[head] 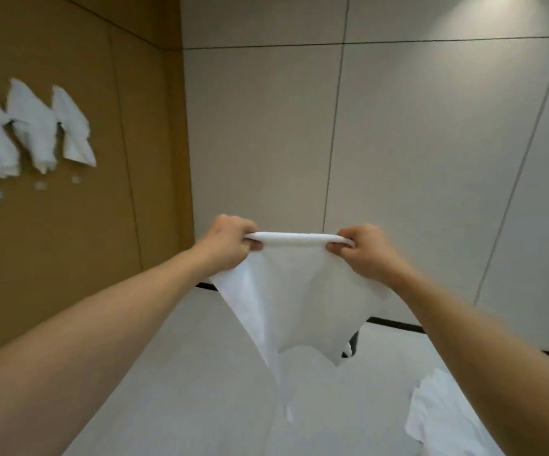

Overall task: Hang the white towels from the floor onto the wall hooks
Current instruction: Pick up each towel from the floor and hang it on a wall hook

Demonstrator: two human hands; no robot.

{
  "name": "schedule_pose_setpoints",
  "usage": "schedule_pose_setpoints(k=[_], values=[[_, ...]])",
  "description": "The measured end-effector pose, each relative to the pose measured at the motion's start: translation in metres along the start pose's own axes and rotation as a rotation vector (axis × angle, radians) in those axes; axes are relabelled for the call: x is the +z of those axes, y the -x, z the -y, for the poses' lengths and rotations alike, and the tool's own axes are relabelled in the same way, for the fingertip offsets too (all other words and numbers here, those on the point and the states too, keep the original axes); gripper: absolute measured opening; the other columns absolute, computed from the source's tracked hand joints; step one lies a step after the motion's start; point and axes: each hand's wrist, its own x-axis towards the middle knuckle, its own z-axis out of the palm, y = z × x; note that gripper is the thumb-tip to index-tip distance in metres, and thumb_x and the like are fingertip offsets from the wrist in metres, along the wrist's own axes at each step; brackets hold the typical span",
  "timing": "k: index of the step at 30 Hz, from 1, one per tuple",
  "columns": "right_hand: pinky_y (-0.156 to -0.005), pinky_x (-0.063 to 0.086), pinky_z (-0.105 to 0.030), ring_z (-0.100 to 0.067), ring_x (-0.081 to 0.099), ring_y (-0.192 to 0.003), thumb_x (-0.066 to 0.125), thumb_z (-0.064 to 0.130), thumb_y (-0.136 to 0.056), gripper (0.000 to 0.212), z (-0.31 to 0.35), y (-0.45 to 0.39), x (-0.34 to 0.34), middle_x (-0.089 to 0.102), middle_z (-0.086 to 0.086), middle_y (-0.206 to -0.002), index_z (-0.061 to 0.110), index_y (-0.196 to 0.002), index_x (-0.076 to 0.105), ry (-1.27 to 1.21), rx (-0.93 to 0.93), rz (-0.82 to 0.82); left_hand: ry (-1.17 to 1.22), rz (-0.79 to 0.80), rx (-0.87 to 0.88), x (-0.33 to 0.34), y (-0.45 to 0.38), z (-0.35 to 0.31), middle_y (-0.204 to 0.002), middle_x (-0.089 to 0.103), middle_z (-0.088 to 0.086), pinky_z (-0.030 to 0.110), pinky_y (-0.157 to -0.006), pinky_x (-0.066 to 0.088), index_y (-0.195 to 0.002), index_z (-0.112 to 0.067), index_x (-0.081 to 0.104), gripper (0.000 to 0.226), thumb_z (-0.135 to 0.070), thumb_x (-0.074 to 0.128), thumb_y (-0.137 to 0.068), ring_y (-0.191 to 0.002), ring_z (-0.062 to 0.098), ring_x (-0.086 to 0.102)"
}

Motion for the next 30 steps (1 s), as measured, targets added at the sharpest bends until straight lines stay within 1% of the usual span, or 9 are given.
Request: schedule_pose_setpoints(k=[6, 10, 12, 14, 16, 20, 24, 27, 30], values=[[-0.046, 0.032, -0.024, -0.015, 0.044, -0.053, 0.064, 0.018, -0.093, 0.037, 0.057, -0.133, 0.104, 0.044, 0.002, -0.055, 0.017, -0.058, 0.049, -0.04, -0.226, 0.131, -0.068, -0.061, -0.262, -0.041, -0.015, 0.116, -0.079, 0.066, -0.013, 0.026, -0.063, 0.043, -0.076, -0.036, 0.07, 0.016, -0.025, 0.069, -0.088, -0.08, 0.008, 0.059], [-0.048, 0.032, -0.025, -0.018, 0.045, -0.059, 0.061, 0.013, -0.091, 0.04, 0.092, -0.203, 0.151, 0.044, 0.004, -0.057, 0.017, -0.055, 0.045, -0.078, -0.373, 0.23, -0.164, -0.081, -0.43, -0.069, -0.027, 0.166, -0.084, 0.065, -0.012, 0.026, -0.066, 0.044, -0.08, -0.036, 0.068, 0.016, -0.025, 0.066, -0.09, -0.083, 0.008, 0.059], [-0.049, 0.035, -0.024, -0.018, 0.05, -0.063, 0.061, 0.013, -0.092, 0.038, 0.111, -0.232, 0.174, 0.051, 0.004, -0.061, 0.019, -0.056, 0.051, -0.129, -0.425, 0.276, -0.202, -0.126, -0.511, -0.081, -0.031, 0.19, -0.086, 0.066, -0.012, 0.028, -0.07, 0.046, -0.086, -0.034, 0.071, 0.01, -0.026, 0.067, -0.09, -0.083, 0.006, 0.059], [-0.059, 0.046, -0.03, -0.02, 0.057, -0.072, 0.06, 0.015, -0.094, 0.026, 0.132, -0.256, 0.198, 0.061, 0.0, -0.072, 0.018, -0.068, 0.065, -0.168, -0.481, 0.324, -0.231, -0.175, -0.574, -0.092, -0.03, 0.212, -0.084, 0.066, -0.014, 0.025, -0.067, 0.045, -0.086, -0.033, 0.072, 0.008, -0.026, 0.069, -0.089, -0.08, 0.004, 0.058], [-0.063, 0.049, -0.033, -0.02, 0.06, -0.077, 0.06, 0.016, -0.096, 0.02, 0.154, -0.274, 0.222, 0.065, -0.002, -0.079, 0.017, -0.077, 0.068, -0.215, -0.538, 0.363, -0.264, -0.193, -0.631, -0.1, -0.024, 0.232, -0.081, 0.066, -0.013, 0.023, -0.062, 0.043, -0.084, -0.032, 0.071, 0.008, -0.026, 0.07, -0.088, -0.078, 0.006, 0.059], [-0.052, 0.035, -0.02, -0.011, 0.055, -0.069, 0.061, 0.014, -0.095, 0.033, 0.195, -0.302, 0.27, 0.06, 0.005, -0.073, 0.029, -0.066, 0.058, -0.291, -0.622, 0.408, -0.312, -0.206, -0.723, -0.114, -0.012, 0.277, -0.078, 0.065, -0.01, 0.027, -0.063, 0.046, -0.085, -0.028, 0.071, 0.005, -0.027, 0.07, -0.089, -0.076, 0.01, 0.059], [-0.066, 0.054, -0.038, -0.023, 0.061, -0.076, 0.06, 0.018, -0.096, 0.017, 0.241, -0.333, 0.32, 0.066, -0.007, -0.082, 0.012, -0.082, 0.069, -0.283, -0.663, 0.457, -0.346, -0.231, -0.759, -0.133, -0.005, 0.327, -0.071, 0.061, -0.013, 0.022, -0.056, 0.036, -0.068, -0.037, 0.061, 0.024, -0.028, 0.071, -0.088, -0.071, 0.005, 0.055], [-0.057, 0.042, -0.032, -0.024, 0.056, -0.067, 0.06, 0.019, -0.095, 0.024, 0.281, -0.357, 0.36, 0.064, -0.013, -0.079, 0.002, -0.079, 0.063, -0.3, -0.698, 0.471, -0.352, -0.275, -0.801, -0.155, -0.001, 0.376, -0.066, 0.058, -0.011, 0.023, -0.054, 0.035, -0.064, -0.037, 0.059, 0.028, -0.029, 0.071, -0.088, -0.065, 0.006, 0.054], [-0.054, 0.035, -0.029, -0.018, 0.048, -0.061, 0.059, 0.02, -0.095, 0.027, 0.33, -0.385, 0.401, 0.057, -0.007, -0.071, 0.001, -0.075, 0.058, -0.297, -0.739, 0.482, -0.384, -0.293, -0.834, -0.18, 0.001, 0.437, -0.07, 0.061, -0.007, 0.024, -0.055, 0.037, -0.074, -0.03, 0.068, 0.014, -0.031, 0.071, -0.088, -0.067, 0.009, 0.055]])
